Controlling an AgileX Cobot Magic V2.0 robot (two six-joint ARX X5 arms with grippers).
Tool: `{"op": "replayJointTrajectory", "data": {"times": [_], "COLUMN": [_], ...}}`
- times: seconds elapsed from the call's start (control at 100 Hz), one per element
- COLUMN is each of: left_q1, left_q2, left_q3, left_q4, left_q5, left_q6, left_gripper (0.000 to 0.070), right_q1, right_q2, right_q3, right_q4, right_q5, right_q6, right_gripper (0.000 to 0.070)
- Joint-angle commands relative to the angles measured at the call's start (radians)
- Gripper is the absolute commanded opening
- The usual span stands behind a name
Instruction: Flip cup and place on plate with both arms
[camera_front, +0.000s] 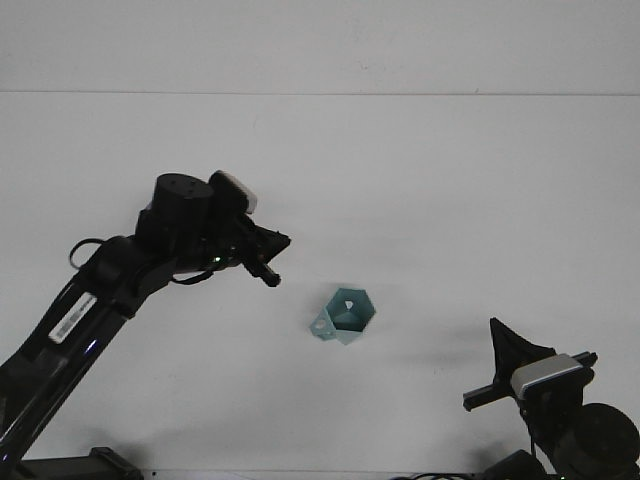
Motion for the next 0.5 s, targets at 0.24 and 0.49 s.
{"op": "replayJointTrajectory", "data": {"times": [0.24,0.49], "left_q1": [-0.100,-0.143], "left_q2": [0.249,0.400], "left_q3": [0.187,0.285], "left_q4": [-0.220,-0.333], "left_q5": [-0.019,-0.044], "left_q6": [0.087,0.087], "left_gripper": [0.0313,0.0464], "right_q1": [0.005,0.005], "right_q2": [0.000,0.000], "right_q3": [0.002,0.002], "right_q4": [-0.012,-0.024], "right_q5": [0.005,0.004], "right_q6": [0.019,0.019], "right_gripper": [0.0000,0.0000]}}
